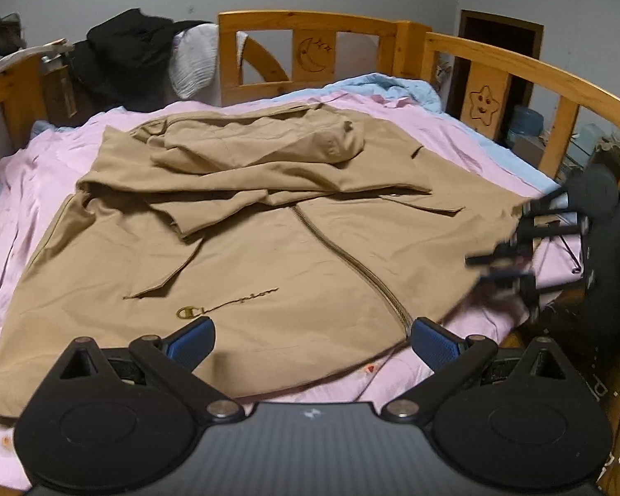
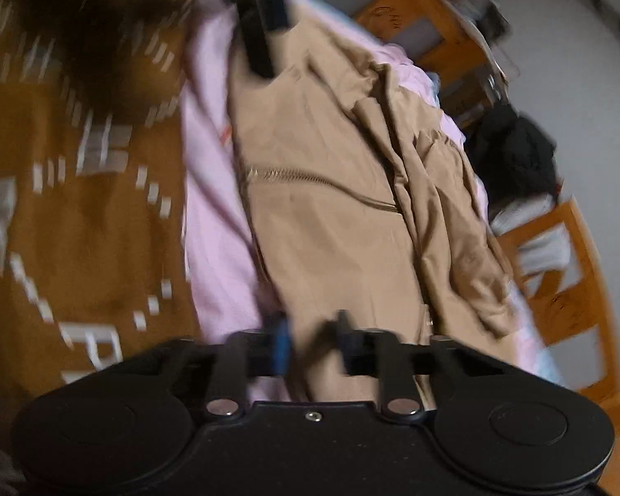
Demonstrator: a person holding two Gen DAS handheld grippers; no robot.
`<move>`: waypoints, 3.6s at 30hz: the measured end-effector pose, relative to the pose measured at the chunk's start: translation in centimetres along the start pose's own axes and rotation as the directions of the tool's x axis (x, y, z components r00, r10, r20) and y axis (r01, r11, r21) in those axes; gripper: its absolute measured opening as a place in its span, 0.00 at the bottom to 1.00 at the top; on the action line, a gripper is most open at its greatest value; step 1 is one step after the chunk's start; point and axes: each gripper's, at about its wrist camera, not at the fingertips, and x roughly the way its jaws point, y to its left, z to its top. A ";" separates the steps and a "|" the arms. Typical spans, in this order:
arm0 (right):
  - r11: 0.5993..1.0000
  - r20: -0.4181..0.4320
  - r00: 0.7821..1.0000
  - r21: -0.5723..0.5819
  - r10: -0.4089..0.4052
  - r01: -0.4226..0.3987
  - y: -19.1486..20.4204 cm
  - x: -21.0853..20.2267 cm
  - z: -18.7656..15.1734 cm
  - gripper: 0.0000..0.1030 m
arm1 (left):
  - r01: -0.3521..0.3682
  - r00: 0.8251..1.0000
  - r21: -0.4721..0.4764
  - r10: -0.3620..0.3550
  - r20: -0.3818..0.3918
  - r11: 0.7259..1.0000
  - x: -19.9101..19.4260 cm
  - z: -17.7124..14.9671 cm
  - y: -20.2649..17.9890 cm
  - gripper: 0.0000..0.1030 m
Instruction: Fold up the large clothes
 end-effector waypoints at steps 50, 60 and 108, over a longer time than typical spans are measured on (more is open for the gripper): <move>0.988 -0.061 0.998 0.148 -0.027 0.036 -3.2 -0.5 -0.5 0.46 | -0.323 0.941 -0.072 0.328 0.084 0.944 -4.4 5.5 12.0 0.03; 0.976 -0.213 0.962 0.094 -0.171 0.195 -3.1 0.8 -5.3 0.45 | -0.341 0.935 -0.105 0.349 0.065 0.934 -4.6 5.0 11.8 0.03; 0.953 -0.149 0.963 0.171 -0.226 0.250 -6.9 -13.4 -2.2 0.00 | -0.296 0.952 -0.153 0.304 0.030 0.943 -13.5 3.6 10.5 0.02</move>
